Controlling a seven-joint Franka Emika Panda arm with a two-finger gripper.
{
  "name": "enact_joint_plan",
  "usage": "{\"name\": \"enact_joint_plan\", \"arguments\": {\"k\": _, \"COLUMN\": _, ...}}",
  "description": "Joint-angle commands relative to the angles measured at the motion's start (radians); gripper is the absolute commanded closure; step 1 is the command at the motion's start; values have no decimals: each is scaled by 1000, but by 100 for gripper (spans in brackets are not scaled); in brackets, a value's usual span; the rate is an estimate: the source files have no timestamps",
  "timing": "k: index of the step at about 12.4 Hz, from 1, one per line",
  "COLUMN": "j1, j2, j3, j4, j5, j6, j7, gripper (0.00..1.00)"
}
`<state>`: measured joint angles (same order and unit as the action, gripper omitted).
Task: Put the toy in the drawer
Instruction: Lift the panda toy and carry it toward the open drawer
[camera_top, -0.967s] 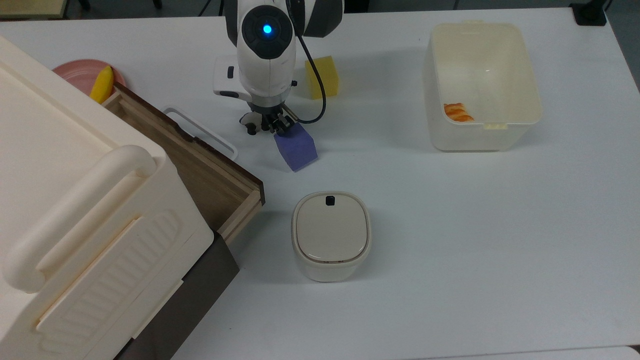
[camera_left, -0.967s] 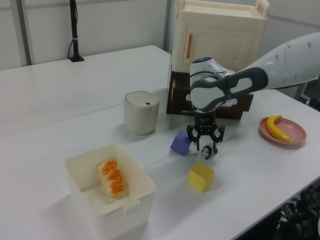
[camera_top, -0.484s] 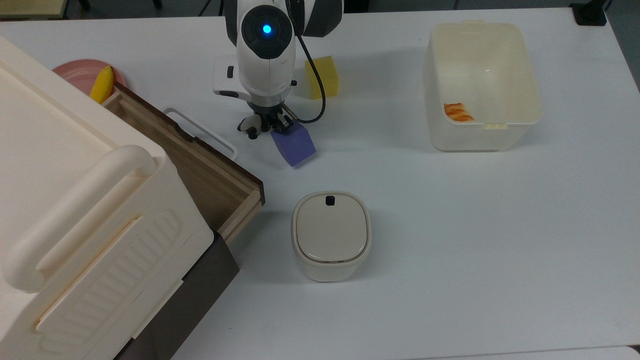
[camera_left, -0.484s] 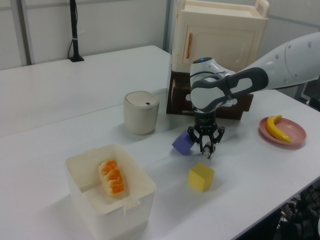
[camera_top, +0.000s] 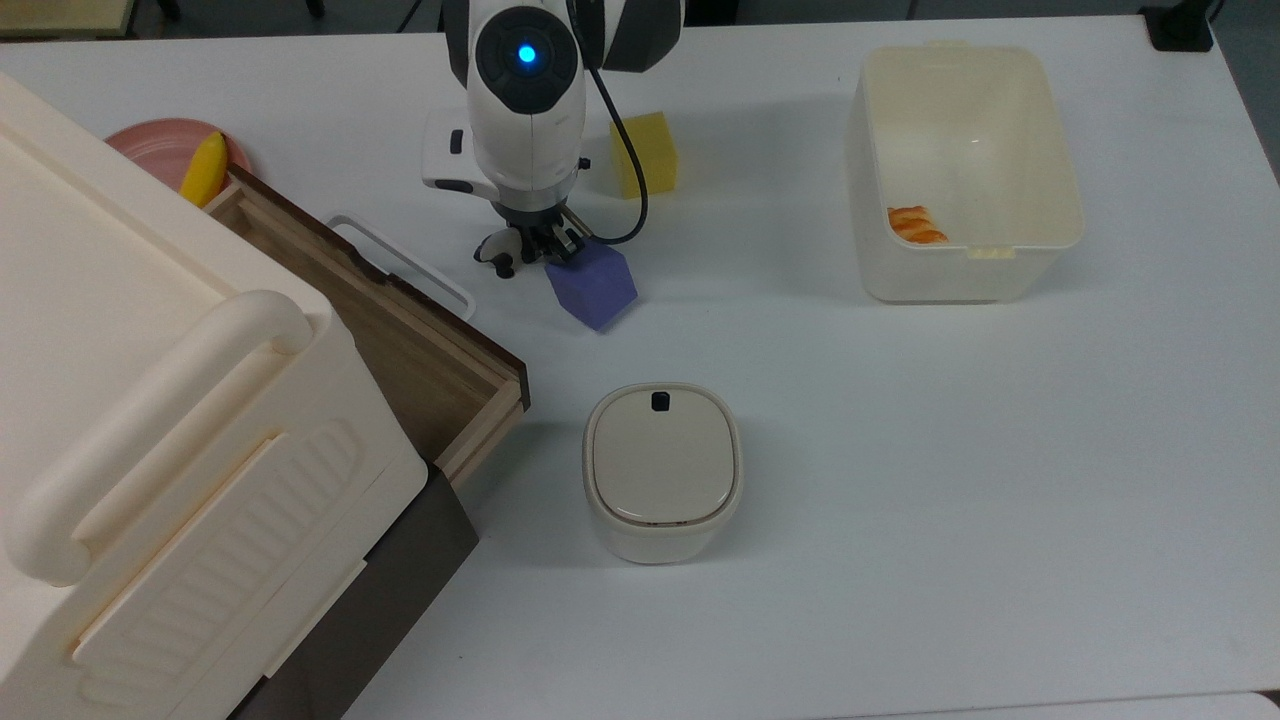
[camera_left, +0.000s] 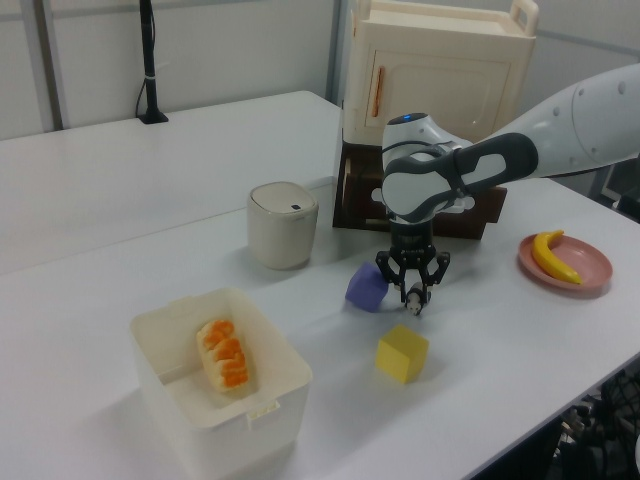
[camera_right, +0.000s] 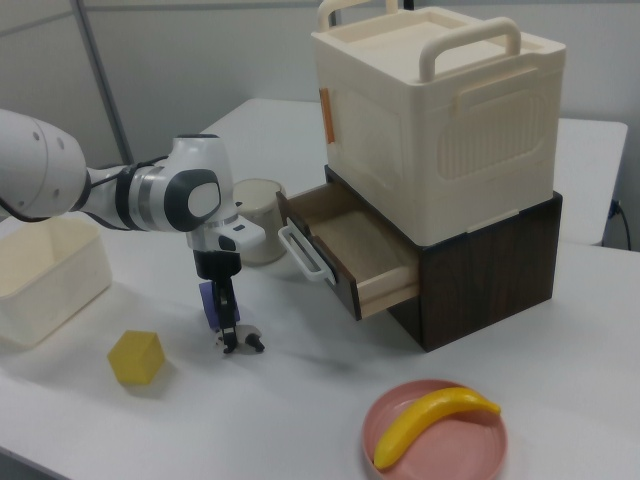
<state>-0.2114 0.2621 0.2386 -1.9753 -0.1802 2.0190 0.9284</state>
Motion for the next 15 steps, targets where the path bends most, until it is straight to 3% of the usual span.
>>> {"name": "enact_joint_plan", "arguments": {"k": 1, "j1": -9, "j2": -113, "j3": -4, "j4": -10, "j5": 80, "j6": -60, "j7": -89, "gripper": 100}}
{"name": "enact_joint_plan", "arguments": {"k": 6, "j1": -25, "j2": -184, "j3": -5, "j4": 18, "j5": 110, "j6": -91, "j7": -126, "gripper": 100}}
{"name": "enact_joint_plan", "arguments": {"k": 15, "j1": -80, "j2": -235, "j3": -15, "j4": 291, "j5": 123, "j6": -174, "j7": -230, "gripper": 100}}
